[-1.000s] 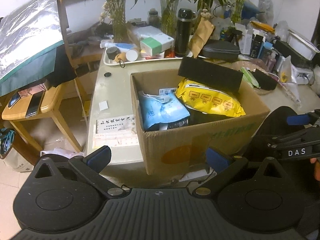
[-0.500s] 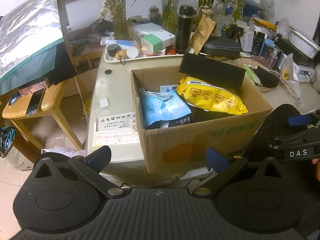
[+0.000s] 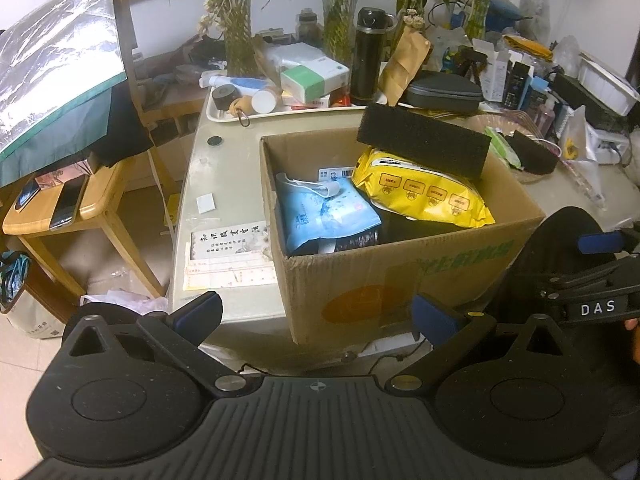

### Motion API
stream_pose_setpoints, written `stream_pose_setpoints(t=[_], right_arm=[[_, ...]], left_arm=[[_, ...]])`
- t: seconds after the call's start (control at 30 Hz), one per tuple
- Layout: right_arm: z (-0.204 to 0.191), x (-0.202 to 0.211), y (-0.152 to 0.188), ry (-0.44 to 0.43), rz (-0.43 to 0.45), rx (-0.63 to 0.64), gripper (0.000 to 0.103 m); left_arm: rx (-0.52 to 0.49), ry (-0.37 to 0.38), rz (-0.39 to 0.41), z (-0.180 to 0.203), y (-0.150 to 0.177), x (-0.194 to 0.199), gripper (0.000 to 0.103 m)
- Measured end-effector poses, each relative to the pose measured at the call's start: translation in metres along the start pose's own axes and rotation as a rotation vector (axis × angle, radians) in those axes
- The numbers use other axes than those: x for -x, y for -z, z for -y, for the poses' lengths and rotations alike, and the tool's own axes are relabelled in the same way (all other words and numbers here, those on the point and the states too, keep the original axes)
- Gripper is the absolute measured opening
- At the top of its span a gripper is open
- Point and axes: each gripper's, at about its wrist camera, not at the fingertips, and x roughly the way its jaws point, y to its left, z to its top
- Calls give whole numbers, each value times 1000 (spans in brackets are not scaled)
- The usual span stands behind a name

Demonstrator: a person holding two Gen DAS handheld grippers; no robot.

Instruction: Organize soft objects

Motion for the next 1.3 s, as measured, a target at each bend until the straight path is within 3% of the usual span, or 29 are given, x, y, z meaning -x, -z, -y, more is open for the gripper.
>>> stream_pose_setpoints(t=[1.3], right_arm=[[-1,0,0,12,-5,25,103]], left_arm=[[9,-7,-11,-5,-1,-3,103]])
